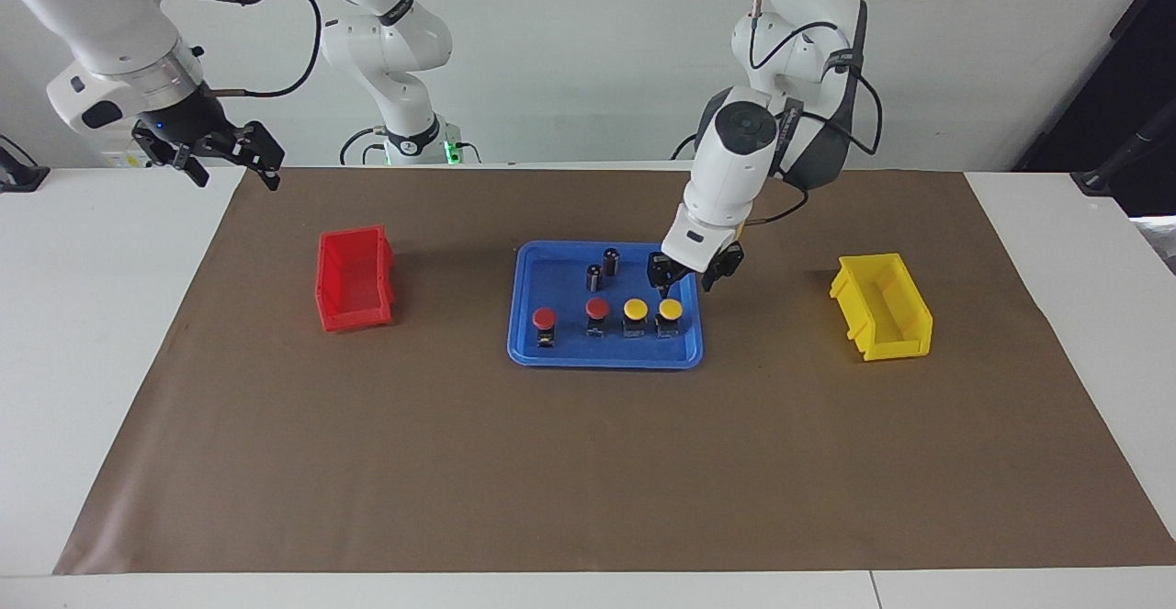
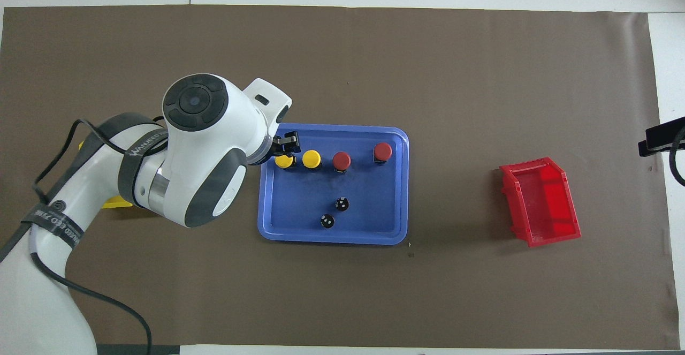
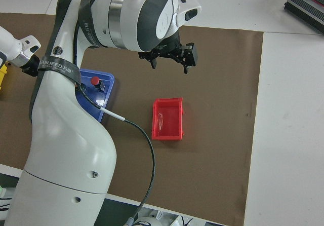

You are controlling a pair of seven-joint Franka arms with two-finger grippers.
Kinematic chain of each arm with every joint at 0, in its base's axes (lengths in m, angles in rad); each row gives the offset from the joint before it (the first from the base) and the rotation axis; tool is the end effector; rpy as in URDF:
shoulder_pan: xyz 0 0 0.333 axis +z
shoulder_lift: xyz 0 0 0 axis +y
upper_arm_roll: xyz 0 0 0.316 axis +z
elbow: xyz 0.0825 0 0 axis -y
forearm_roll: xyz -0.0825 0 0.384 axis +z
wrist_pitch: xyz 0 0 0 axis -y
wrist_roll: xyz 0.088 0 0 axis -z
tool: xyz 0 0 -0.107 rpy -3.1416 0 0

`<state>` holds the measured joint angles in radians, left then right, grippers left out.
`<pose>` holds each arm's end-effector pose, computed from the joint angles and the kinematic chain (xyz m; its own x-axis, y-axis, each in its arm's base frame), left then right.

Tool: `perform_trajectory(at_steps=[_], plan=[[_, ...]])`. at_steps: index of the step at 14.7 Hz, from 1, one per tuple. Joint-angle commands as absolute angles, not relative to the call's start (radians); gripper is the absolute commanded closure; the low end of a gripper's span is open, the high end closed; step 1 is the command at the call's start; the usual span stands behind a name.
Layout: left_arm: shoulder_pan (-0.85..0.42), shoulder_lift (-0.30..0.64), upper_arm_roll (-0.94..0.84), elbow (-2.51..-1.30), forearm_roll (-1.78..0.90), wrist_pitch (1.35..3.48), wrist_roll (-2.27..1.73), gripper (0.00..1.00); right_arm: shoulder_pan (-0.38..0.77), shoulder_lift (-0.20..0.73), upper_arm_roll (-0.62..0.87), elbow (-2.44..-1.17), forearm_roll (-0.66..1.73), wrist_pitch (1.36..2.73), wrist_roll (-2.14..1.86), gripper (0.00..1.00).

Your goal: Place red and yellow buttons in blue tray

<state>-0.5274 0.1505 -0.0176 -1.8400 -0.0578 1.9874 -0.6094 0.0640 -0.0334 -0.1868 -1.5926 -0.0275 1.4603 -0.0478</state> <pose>0.5122 -0.3143 0.4448 0.9956 0.0872 -0.0348 0.0886 -0.9951 0.0433 0.5275 -0.0701 0.6231 0.9920 -0.0766 -0.1002 -0.0753 -0.9970 0.0165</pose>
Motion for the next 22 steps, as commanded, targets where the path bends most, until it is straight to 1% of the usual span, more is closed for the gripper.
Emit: perform_trajectory(at_steps=[1,2,3,4,5,7,10,11,15,22], plan=[[-0.464,0.060,-0.011,-1.825,-0.069,1.858,-0.511,0.17,0.064,-0.055,-0.184,-1.617,-0.025,1.470,-0.049,0.00],[-0.416,0.010,-0.011,-1.830,-0.071,1.818,-0.447,0.17,0.064,-0.055,-0.184,-1.617,-0.025,1.470,-0.049,0.00],[-0.363,-0.021,-0.012,-1.827,-0.071,1.775,-0.375,0.17,0.064,-0.055,-0.184,-1.617,-0.025,1.470,-0.049,0.00],[-0.310,-0.038,-0.011,-1.816,-0.069,1.735,-0.295,0.14,0.064,-0.055,-0.183,-1.617,-0.025,1.470,-0.049,0.00],[-0.272,-0.043,-0.011,-1.790,-0.066,1.708,-0.232,0.11,0.064,-0.055,-0.183,-1.617,-0.025,1.470,-0.049,0.00],[-0.206,-0.035,-0.011,-1.729,-0.058,1.663,-0.167,0.00,0.064,-0.055,-0.183,-1.617,-0.025,1.468,-0.049,0.00],[-0.106,-0.023,-0.009,-1.632,-0.061,1.583,-0.044,0.00,0.064,-0.055,-0.184,-1.617,-0.025,1.470,-0.049,0.00],[-0.077,-0.005,-0.009,-1.605,-0.066,1.553,-0.003,0.00,0.064,-0.055,-0.183,-1.617,-0.025,1.468,-0.049,0.00],[-0.061,0.006,-0.009,-1.591,-0.063,1.549,0.008,0.00,0.064,-0.055,-0.184,-1.617,-0.025,1.470,-0.049,0.00],[-0.061,-0.005,-0.011,-1.591,-0.046,1.559,0.061,0.00,0.064,-0.055,-0.184,-1.617,-0.025,1.470,-0.049,0.00]])
